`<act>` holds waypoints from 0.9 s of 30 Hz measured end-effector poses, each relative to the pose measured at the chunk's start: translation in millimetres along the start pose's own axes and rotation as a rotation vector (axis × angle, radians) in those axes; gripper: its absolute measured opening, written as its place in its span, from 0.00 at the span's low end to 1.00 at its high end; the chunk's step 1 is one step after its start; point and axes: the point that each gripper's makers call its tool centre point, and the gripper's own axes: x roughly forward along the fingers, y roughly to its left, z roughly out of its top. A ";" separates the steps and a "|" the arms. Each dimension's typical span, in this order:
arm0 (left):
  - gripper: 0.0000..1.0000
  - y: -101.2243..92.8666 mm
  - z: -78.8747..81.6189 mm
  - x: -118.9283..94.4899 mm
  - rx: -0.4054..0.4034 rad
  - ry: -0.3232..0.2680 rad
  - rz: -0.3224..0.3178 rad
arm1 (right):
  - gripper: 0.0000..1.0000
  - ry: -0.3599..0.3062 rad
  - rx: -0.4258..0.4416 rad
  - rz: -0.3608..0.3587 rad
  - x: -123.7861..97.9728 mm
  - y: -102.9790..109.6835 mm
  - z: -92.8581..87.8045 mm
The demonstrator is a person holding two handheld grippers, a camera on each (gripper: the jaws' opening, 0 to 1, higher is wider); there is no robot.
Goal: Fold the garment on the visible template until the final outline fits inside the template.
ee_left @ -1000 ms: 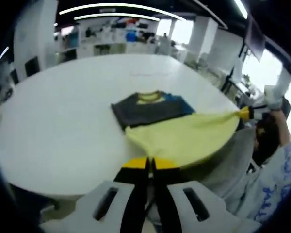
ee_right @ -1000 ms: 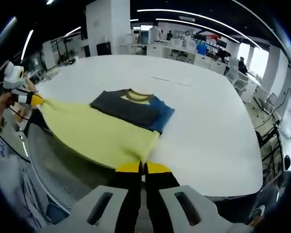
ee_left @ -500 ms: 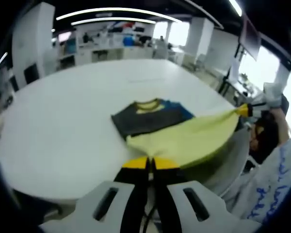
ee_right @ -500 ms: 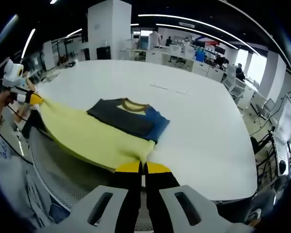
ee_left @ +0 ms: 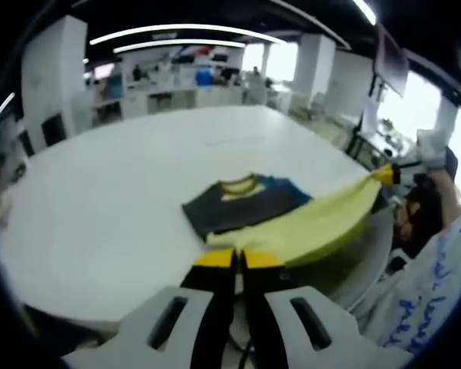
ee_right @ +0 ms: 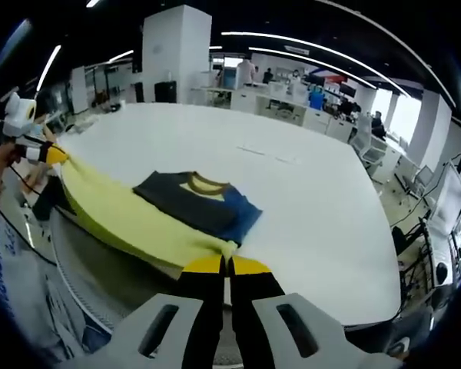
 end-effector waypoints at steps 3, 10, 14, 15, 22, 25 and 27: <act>0.00 -1.5 0.9 -2.2 0.011 -0.004 0.003 | 0.02 -0.003 0.001 -0.001 -0.6 -1.8 -0.6; 0.00 -4.9 2.8 -5.9 0.018 -0.010 0.001 | 0.02 -0.015 -0.002 -0.004 -5.2 -2.7 0.1; 0.00 -6.5 2.5 -9.5 0.020 -0.012 0.001 | 0.02 -0.027 -0.003 0.000 -9.5 -1.3 1.8; 0.00 -6.4 2.0 -9.7 0.019 -0.010 0.002 | 0.02 -0.031 -0.002 0.000 -10.6 -0.6 2.2; 0.00 -8.2 -4.1 -14.3 0.027 0.002 0.018 | 0.02 -0.038 -0.018 0.000 -14.7 1.9 2.6; 0.00 -7.7 -6.1 -14.9 0.018 0.001 0.018 | 0.02 -0.042 -0.019 0.011 -15.3 5.2 2.7; 0.00 -5.3 -9.0 -14.0 0.012 0.009 0.024 | 0.02 -0.040 -0.020 0.014 -14.5 5.8 1.7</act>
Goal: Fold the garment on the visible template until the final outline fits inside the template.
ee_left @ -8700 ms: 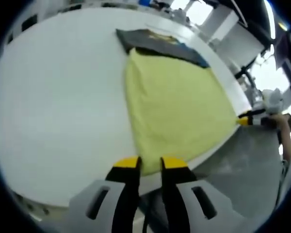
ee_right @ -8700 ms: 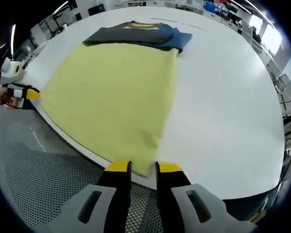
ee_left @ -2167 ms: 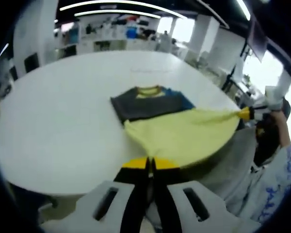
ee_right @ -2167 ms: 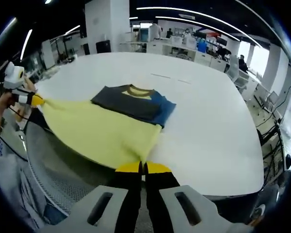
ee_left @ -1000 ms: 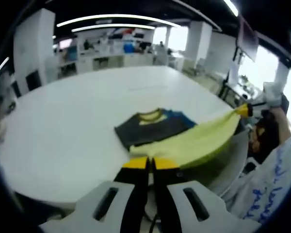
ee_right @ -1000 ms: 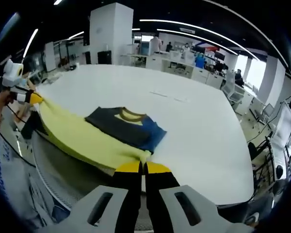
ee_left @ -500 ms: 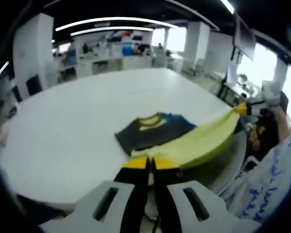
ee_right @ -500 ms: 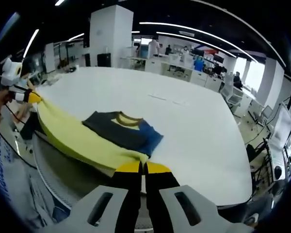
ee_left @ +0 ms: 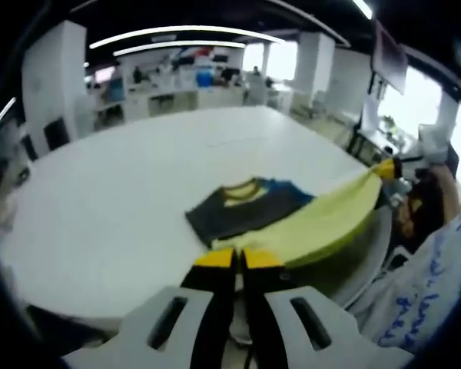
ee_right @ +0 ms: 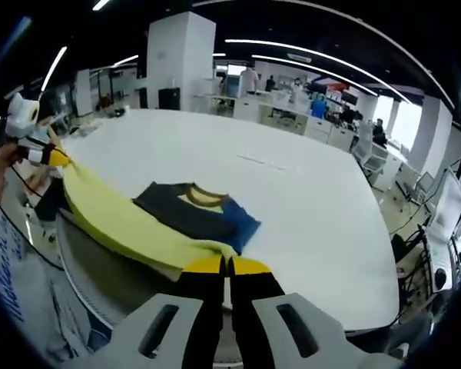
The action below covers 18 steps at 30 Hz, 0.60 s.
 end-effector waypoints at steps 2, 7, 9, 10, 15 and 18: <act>0.00 1.5 -3.3 1.0 0.001 0.010 0.008 | 0.02 0.003 0.000 -0.002 1.5 -0.8 -1.7; 0.00 2.4 -8.2 2.2 -0.006 0.024 0.007 | 0.02 0.015 0.000 0.001 3.7 -0.5 -6.7; 0.00 2.7 -10.1 4.3 -0.006 0.032 0.007 | 0.02 0.021 0.001 0.004 5.0 0.1 -8.2; 0.00 2.8 -10.5 5.0 -0.006 0.033 0.006 | 0.02 0.022 0.002 0.005 5.4 0.7 -8.6; 0.00 5.3 -12.2 8.4 -0.004 0.045 0.007 | 0.02 0.026 0.006 0.011 8.1 0.9 -9.3; 0.00 7.3 -12.5 11.7 -0.007 0.051 0.006 | 0.02 0.033 0.009 0.011 9.9 -0.1 -10.7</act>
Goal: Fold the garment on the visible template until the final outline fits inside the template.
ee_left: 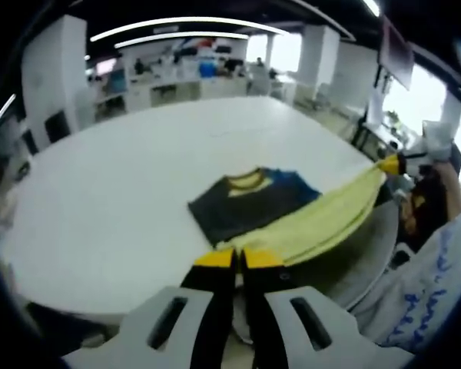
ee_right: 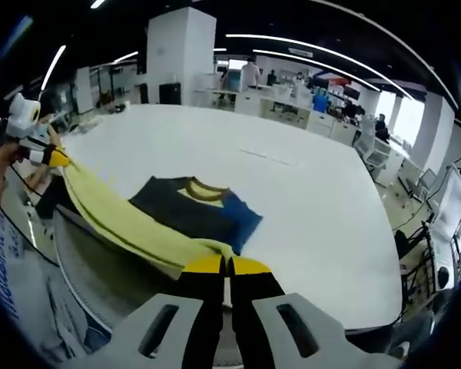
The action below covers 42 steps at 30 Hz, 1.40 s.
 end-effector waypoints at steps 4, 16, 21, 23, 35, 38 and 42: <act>0.00 0.9 0.6 3.8 -0.001 0.005 -0.004 | 0.02 0.006 0.003 0.004 3.5 -0.9 -0.2; 0.00 8.2 2.3 19.1 -0.024 0.027 -0.023 | 0.02 0.029 0.006 0.019 18.2 -5.5 2.1; 0.00 14.0 1.7 28.8 -0.033 0.049 -0.020 | 0.02 0.036 0.002 0.023 26.6 -8.1 5.4; 0.00 16.5 1.3 32.4 -0.037 0.056 -0.018 | 0.02 0.037 0.003 0.028 30.2 -8.1 7.1; 0.00 23.7 10.8 52.0 -0.048 0.055 -0.038 | 0.02 0.054 0.004 0.013 49.4 -16.9 9.3; 0.00 27.0 13.0 56.6 -0.045 0.057 -0.037 | 0.02 0.051 0.004 0.014 52.6 -17.1 12.9; 0.00 31.3 15.7 63.5 -0.050 0.058 -0.038 | 0.02 0.055 0.005 0.012 59.0 -19.9 14.2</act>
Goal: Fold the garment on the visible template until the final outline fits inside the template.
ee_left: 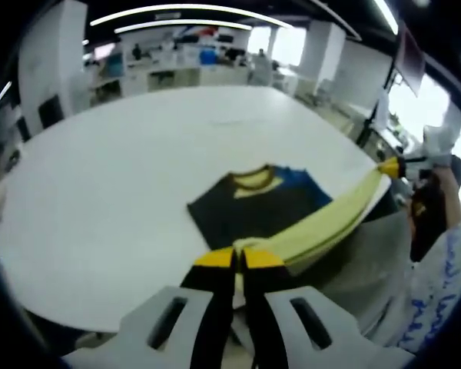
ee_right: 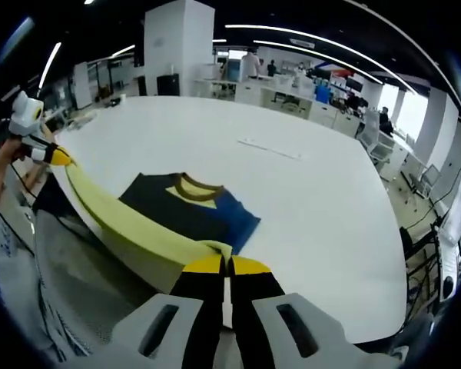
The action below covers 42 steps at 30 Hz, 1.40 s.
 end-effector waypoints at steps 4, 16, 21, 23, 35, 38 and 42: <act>0.00 3.6 2.6 7.9 0.003 0.000 0.002 | 0.02 -0.001 0.000 0.003 7.6 -3.0 2.1; 0.00 16.7 2.2 35.0 0.027 0.023 0.006 | 0.02 0.003 -0.019 0.016 34.3 -8.6 1.6; 0.00 20.1 3.0 42.7 0.026 0.015 0.011 | 0.02 0.003 -0.043 0.016 43.3 -12.3 -0.1; 0.00 21.2 2.3 45.8 0.020 0.015 0.007 | 0.02 0.010 -0.053 0.017 46.3 -12.8 -1.2; 0.00 30.1 1.5 58.6 0.027 0.022 0.030 | 0.02 -0.032 -0.045 0.047 60.2 -16.6 2.0; 0.00 30.7 1.5 60.3 0.027 0.021 0.029 | 0.02 -0.032 -0.041 0.055 63.8 -16.6 0.5; 0.00 31.9 4.2 65.3 0.032 0.015 0.025 | 0.02 -0.032 -0.047 0.057 67.7 -17.8 1.1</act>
